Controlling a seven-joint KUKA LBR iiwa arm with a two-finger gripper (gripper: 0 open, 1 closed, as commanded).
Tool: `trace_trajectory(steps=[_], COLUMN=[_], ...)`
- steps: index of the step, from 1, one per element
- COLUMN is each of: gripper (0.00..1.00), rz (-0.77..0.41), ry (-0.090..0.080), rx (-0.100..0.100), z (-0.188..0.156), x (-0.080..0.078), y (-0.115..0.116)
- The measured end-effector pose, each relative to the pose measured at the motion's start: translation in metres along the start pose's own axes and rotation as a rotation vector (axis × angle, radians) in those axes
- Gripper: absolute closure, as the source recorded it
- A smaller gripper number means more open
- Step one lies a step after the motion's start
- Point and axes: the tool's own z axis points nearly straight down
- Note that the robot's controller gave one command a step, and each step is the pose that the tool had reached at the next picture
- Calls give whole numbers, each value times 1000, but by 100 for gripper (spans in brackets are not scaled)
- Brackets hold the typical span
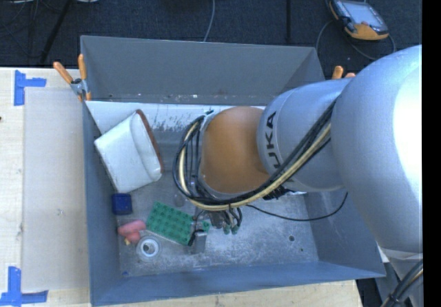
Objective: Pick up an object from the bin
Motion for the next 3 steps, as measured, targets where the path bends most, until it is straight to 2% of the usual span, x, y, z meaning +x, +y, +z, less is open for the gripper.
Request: trace_trajectory(steps=[1,2,3], gripper=[0,100,100], rz=[22,26,-25], ry=[-7,-11,-19], rx=[1,0,0], z=[19,16,-116], x=[-6,-8,-2], y=[7,6,23])
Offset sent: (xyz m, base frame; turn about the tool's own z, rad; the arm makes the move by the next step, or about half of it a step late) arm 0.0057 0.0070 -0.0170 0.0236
